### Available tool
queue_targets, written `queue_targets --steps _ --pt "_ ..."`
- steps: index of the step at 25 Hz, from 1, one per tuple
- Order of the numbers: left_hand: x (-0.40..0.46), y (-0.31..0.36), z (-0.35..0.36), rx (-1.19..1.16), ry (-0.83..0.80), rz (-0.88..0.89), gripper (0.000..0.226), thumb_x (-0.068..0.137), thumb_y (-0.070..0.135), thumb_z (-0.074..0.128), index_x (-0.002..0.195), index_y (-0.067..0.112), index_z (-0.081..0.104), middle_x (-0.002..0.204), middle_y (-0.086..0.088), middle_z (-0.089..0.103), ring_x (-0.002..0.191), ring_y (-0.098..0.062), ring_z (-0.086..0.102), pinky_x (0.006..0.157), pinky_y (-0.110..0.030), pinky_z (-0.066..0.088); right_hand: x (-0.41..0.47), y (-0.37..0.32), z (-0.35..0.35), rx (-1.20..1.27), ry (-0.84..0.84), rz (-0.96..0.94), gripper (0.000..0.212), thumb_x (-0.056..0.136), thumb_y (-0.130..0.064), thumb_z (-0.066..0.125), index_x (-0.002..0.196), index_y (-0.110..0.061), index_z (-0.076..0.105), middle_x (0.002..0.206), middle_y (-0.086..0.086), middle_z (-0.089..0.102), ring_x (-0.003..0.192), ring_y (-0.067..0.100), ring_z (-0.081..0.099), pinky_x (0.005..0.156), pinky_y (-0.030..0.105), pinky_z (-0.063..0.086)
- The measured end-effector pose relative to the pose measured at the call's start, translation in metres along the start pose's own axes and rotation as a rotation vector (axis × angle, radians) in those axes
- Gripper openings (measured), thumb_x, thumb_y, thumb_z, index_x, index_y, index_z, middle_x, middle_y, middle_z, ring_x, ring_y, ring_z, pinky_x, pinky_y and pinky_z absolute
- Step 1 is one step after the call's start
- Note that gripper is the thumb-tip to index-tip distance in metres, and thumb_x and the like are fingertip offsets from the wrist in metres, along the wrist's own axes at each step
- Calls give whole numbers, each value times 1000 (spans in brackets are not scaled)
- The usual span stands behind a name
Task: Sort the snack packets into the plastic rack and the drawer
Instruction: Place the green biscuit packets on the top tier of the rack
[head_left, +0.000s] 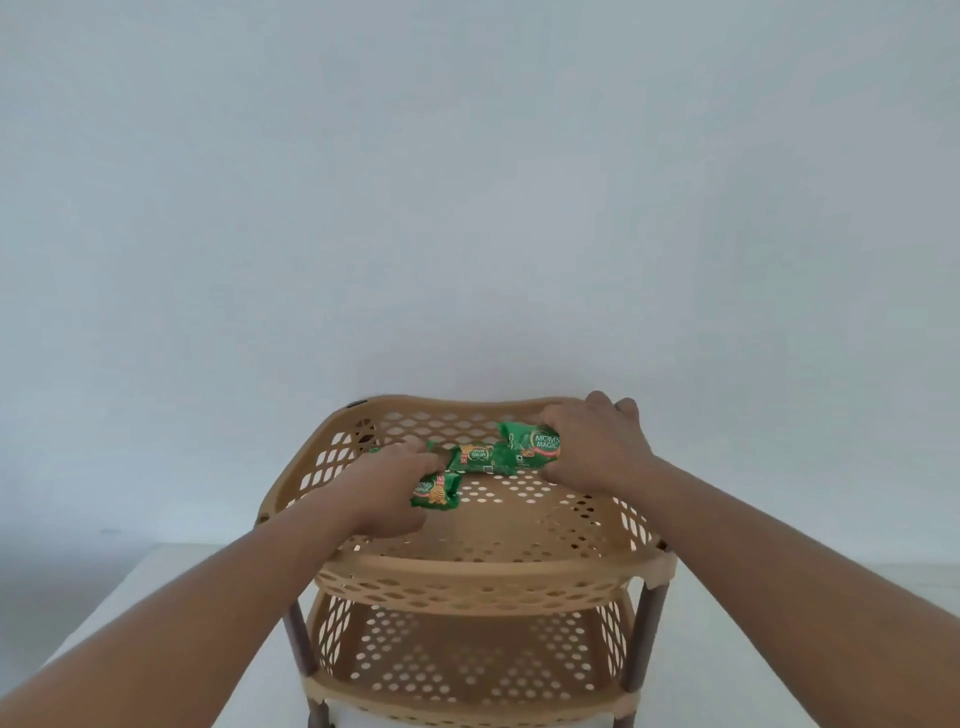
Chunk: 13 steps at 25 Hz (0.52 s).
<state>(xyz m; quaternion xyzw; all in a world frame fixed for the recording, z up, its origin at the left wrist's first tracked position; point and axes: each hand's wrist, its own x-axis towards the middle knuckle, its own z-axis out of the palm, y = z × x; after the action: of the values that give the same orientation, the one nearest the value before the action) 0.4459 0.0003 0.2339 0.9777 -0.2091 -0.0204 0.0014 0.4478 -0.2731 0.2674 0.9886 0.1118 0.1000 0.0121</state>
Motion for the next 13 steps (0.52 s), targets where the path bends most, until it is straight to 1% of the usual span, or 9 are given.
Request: queue_targets --steps 2,3,4,5,6,7,9,11,13 --pt "2 -5 4 58 9 -20 61 76 32 63 137 30 53 120 7 52 112 -19 52 81 -31 42 13 2 8 -32 -55 46 26 74 -36 63 98 -29 58 97 -6 65 91 21 54 76 35 37" --pt "1 -5 3 76 20 -39 61 77 32 63 136 31 53 122 7 54 115 -20 52 84 -33 43 16 4 11 -34 -90 68 21 74 -33 62 93 -25 58 90 -6 64 85 21 58 70 32 42" --pt "2 -6 3 88 22 -63 59 78 32 64 136 32 52 125 6 55 119 -21 51 89 -36 43 20 5 15 -41 -123 78 17 74 -30 62 89 -24 58 83 -6 62 78 20 58 60 30 43" --pt "4 -9 4 99 20 -85 58 80 33 65 136 33 51 127 6 55 122 -21 50 94 -39 42 24 5 22 -54 -142 81 15 74 -27 63 88 -23 59 78 -7 59 74 19 58 52 28 38" --pt "5 -10 4 113 19 -102 54 82 33 65 135 34 51 128 6 55 124 -21 51 99 -41 41 27 5 27 -68 -145 84 14 74 -23 64 88 -22 60 78 -6 58 72 18 58 48 28 35" --pt "5 -10 7 125 15 -115 50 84 34 65 132 35 52 128 7 56 125 -21 51 101 -42 39 30 5 32 -77 -141 86 13 75 -18 64 88 -20 61 82 -4 61 73 19 59 47 28 34" --pt "6 -8 10 154 32 -113 39 87 34 64 125 35 55 125 9 58 123 -20 53 102 -42 36 34 7 39 -81 -121 93 14 80 -9 61 91 -17 64 97 1 66 80 22 61 52 31 38" --pt "6 -7 10 161 48 -117 37 87 30 65 123 35 56 124 10 60 122 -19 54 102 -41 38 40 8 46 -89 -102 84 24 86 -6 56 106 -16 65 112 6 64 98 29 60 62 35 42" --pt "7 -7 10 153 36 -128 42 86 28 68 125 36 55 126 11 60 123 -19 55 101 -41 40 46 10 54 -99 -97 66 33 90 -6 54 121 -15 61 120 8 60 111 32 53 67 39 43"
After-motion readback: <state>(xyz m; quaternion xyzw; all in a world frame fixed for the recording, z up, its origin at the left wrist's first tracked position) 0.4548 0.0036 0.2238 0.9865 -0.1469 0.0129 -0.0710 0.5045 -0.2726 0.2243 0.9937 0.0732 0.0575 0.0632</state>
